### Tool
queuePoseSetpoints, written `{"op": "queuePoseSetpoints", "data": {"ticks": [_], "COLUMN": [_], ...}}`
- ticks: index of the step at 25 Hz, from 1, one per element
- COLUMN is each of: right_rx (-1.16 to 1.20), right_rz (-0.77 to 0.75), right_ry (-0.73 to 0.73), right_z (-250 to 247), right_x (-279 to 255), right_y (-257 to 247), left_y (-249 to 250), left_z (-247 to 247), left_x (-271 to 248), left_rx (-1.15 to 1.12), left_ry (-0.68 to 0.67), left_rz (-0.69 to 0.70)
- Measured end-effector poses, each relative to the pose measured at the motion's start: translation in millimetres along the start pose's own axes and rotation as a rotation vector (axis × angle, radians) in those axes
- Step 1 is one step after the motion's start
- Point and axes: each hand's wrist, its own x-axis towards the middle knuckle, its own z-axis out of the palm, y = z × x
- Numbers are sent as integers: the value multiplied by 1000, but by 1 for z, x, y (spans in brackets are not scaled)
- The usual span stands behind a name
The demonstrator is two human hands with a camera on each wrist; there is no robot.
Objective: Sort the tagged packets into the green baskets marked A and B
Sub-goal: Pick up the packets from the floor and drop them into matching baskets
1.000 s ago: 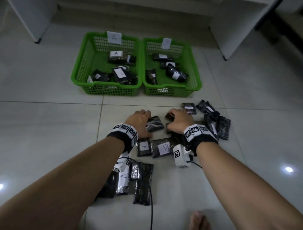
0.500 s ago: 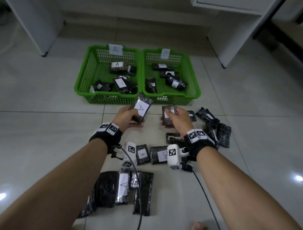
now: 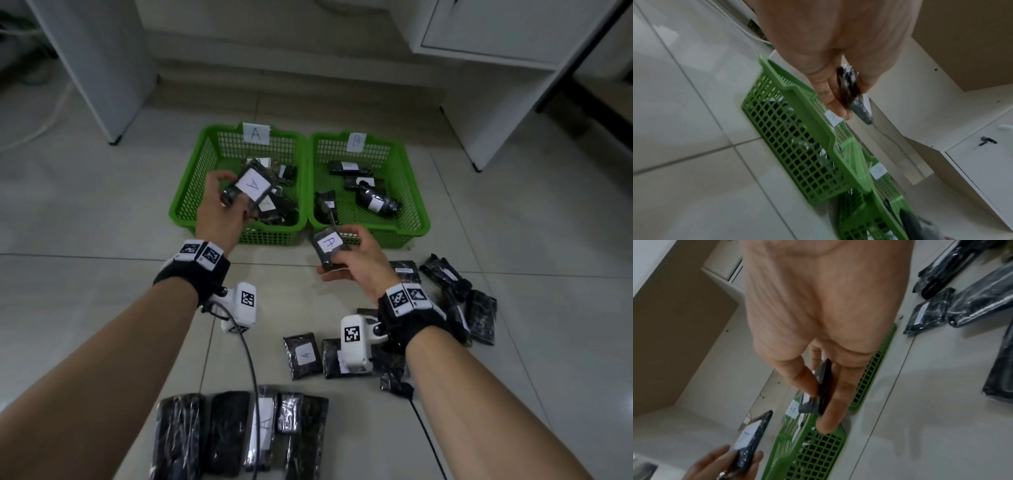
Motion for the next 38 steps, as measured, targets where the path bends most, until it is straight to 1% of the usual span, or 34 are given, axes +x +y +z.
{"op": "queuePoseSetpoints", "data": {"ticks": [2,4,6,7,8,9,10,12,14,15,16,17,18,19,20,21,23,24,25,26,27,28,29,30,32,35,36,38], "right_rx": [-78,-213,-372,-412,-437,-478,-532,-723,-972,-1064,-1137,-1185,-1210,-1214,-1207,-1181,-1139,-1141,-1181,-1267,-1386,-1502,-1602,-1681,-1721,-1549,-1482,-1391], "right_rz": [-48,-137,-289,-344,-373,-392,-407,-380,-324,-315,-342,-394,-467,-556,-630,-677,-722,-716,-663,-552,-428,-325,-277,-278,-331,-353,-366,-465], "right_ry": [23,38,68,83,94,104,113,86,3,-13,-1,52,82,73,19,-83,-258,-325,-411,-545,-692,-824,-903,-917,-871,-822,-772,-651], "right_z": [8,21,38,47,57,66,73,88,101,104,110,111,116,122,127,137,156,163,169,172,175,175,174,173,171,166,162,155], "right_x": [3,10,16,22,29,39,48,68,80,82,79,77,72,64,56,43,20,8,-1,-11,-19,-27,-34,-40,-49,-44,-39,-28], "right_y": [-2,-3,-2,-3,-4,-5,-7,-8,-8,-7,-5,-3,2,11,17,26,36,40,40,44,47,55,63,71,91,104,104,102], "left_y": [-1,-9,-19,-27,-33,-40,-41,-45,-46,-49,-50,-50,-50,-52,-51,-51,-49,-50,-52,-55,-57,-59,-61,-62,-62,-63,-64,-61], "left_z": [-5,-8,-13,-13,-14,-14,-13,-13,-27,-36,-49,-59,-73,-87,-96,-108,-127,-132,-136,-139,-140,-140,-140,-140,-142,-149,-149,-147], "left_x": [19,33,39,41,41,40,36,29,10,-1,-16,-27,-41,-57,-67,-80,-100,-111,-119,-128,-132,-136,-136,-133,-126,-120,-118,-114], "left_rx": [158,472,870,1000,1061,1071,1064,965,843,838,843,845,861,879,917,980,1082,1104,1137,1179,1208,1203,1182,1166,1141,1123,1111,1080], "left_ry": [59,32,-136,-233,-300,-326,-323,-280,-205,-152,-99,-72,-74,-114,-190,-290,-536,-675,-811,-930,-999,-1022,-1012,-998,-969,-908,-864,-733], "left_rz": [53,24,-101,-158,-183,-177,-154,-95,-24,51,109,150,128,49,-52,-172,-407,-524,-614,-676,-698,-693,-680,-668,-667,-704,-708,-663]}}
